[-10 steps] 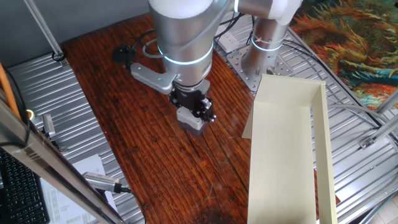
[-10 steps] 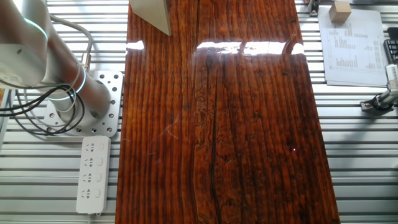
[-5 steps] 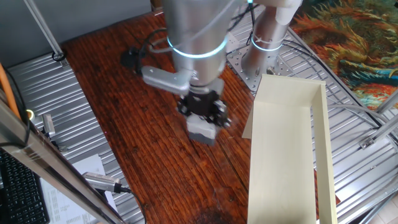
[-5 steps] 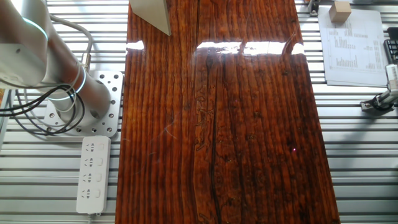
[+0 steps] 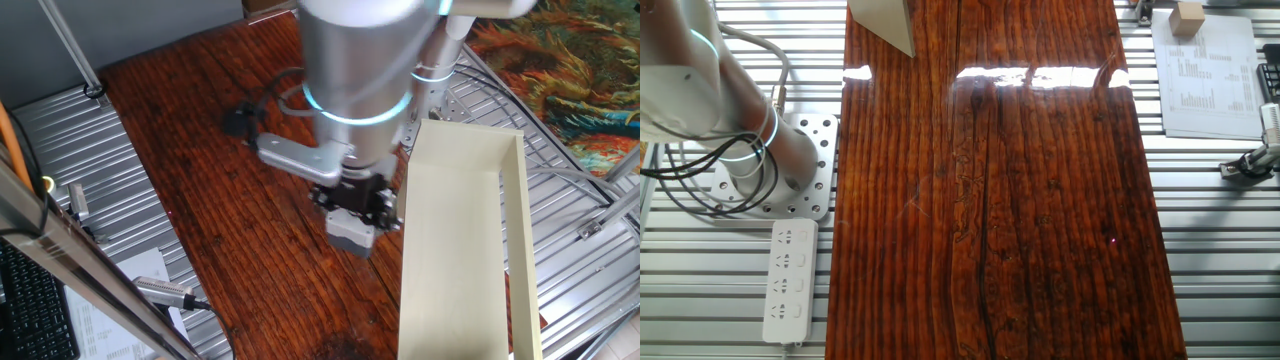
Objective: Put the object on the shelf
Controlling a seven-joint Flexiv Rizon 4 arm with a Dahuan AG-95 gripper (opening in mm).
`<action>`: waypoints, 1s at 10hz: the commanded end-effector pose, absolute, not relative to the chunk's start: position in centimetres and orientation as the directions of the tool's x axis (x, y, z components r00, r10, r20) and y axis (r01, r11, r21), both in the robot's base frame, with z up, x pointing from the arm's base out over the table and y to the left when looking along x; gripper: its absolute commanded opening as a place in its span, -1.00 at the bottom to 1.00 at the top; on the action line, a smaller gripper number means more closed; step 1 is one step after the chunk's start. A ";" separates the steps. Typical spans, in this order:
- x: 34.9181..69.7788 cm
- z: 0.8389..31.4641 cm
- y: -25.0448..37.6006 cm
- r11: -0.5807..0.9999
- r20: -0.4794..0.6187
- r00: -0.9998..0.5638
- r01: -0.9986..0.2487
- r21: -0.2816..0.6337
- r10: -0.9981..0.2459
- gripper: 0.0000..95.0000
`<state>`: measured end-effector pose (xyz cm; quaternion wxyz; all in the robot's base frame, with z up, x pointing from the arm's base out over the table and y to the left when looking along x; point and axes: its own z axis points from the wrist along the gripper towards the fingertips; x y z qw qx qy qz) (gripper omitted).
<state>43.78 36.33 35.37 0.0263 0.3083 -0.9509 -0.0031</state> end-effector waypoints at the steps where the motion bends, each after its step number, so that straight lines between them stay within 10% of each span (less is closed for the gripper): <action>1: 43.9 35.5 36.9 0.595 0.092 -0.593 -0.804 -0.003 -0.800 -1.00; 10: 43.4 35.2 38.2 0.354 0.015 -0.354 -0.934 0.052 -0.935 -1.00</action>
